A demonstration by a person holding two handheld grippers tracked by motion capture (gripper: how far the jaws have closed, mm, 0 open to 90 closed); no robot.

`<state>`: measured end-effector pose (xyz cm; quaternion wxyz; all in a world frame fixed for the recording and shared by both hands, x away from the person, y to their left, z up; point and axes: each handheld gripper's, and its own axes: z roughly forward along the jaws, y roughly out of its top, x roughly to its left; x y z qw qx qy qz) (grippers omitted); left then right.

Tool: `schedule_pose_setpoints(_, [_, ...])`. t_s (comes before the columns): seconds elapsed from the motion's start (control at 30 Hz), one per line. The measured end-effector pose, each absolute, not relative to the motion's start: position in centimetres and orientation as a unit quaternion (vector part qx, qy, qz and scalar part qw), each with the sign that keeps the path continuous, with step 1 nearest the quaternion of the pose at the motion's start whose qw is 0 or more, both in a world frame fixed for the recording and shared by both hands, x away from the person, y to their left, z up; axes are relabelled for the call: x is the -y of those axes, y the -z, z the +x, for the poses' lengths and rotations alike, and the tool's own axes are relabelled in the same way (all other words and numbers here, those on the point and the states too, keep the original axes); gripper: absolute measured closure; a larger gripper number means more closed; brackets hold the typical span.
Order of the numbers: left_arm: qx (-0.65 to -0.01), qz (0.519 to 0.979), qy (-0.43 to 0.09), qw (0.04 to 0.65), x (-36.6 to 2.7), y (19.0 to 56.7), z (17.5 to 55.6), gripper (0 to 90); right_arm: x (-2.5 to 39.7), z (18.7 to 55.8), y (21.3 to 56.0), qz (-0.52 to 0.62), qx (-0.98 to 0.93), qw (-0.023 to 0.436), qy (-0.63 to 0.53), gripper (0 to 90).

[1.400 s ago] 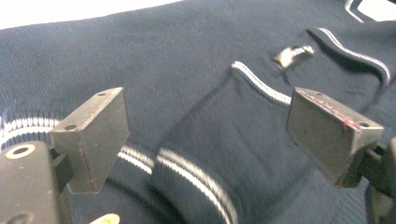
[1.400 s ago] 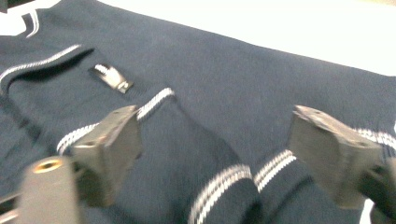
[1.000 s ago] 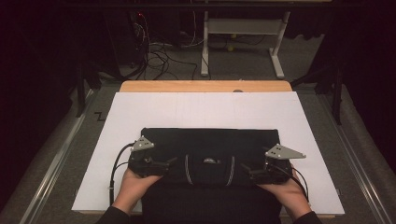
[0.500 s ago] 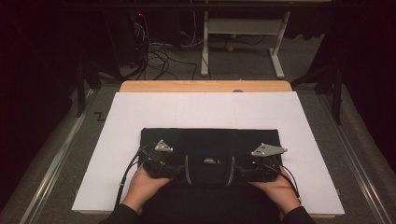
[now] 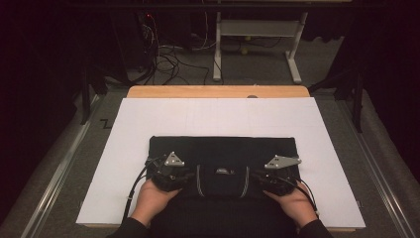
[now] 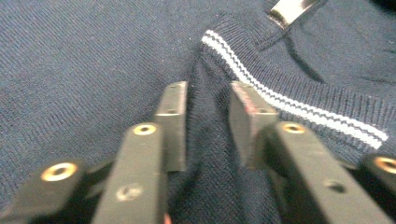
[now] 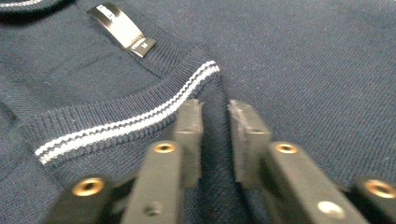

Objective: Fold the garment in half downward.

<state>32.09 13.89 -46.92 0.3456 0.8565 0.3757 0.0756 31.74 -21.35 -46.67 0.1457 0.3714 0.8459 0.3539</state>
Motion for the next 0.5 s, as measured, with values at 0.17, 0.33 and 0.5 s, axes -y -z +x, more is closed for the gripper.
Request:
schedule_pose_setpoints(0.17, [-0.376,0.847,-0.074,0.368,-14.1,46.5,31.8,79.4,21.6,31.4,46.2,0.367,-0.839,0.154,-0.371,81.3])
schedule_pose_setpoints(0.33, [-0.374,0.836,-0.08,0.393,-14.5,45.9,31.1,79.8,21.9,30.8,45.7,0.358,-0.831,0.169,-0.391,81.4])
schedule_pose_setpoints(0.5, [-0.365,0.83,-0.077,0.414,-15.3,45.0,30.1,79.9,22.4,29.8,45.0,0.348,-0.821,0.173,-0.419,81.4])
